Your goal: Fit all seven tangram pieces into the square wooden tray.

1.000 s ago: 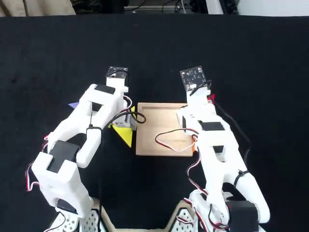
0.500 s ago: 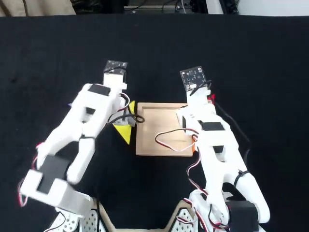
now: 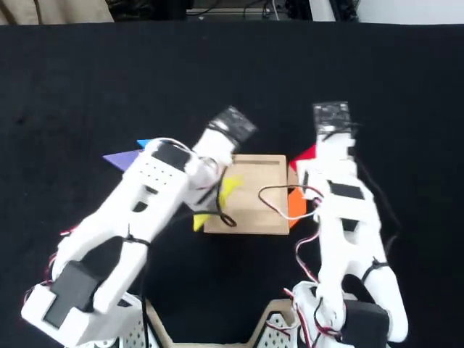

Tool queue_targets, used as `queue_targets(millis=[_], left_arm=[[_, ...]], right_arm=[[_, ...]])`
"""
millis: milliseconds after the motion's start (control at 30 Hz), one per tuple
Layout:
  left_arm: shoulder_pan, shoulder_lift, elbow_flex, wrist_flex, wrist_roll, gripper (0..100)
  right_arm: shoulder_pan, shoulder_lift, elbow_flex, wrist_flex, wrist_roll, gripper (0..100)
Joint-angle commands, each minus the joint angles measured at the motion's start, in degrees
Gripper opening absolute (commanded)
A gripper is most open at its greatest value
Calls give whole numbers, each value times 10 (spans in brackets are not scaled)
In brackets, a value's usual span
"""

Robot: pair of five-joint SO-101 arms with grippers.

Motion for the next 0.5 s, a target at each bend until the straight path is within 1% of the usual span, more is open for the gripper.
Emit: queue_targets(millis=[0, 133, 233, 333, 467], left_arm=[[64, 12, -44, -11, -67, 181], [87, 56, -60, -96, -78, 182], [122, 100, -65, -133, -82, 182], [149, 142, -95, -139, -82, 182], [152, 193, -155, -135, -82, 183]], right_arm=[[55, -6, -47, -12, -51, 12], [124, -6, -59, -13, -99, 12], [160, -6, -54, -39, -127, 12], [166, -2, -53, -48, -142, 12], [165, -5, -47, -51, -143, 12]])
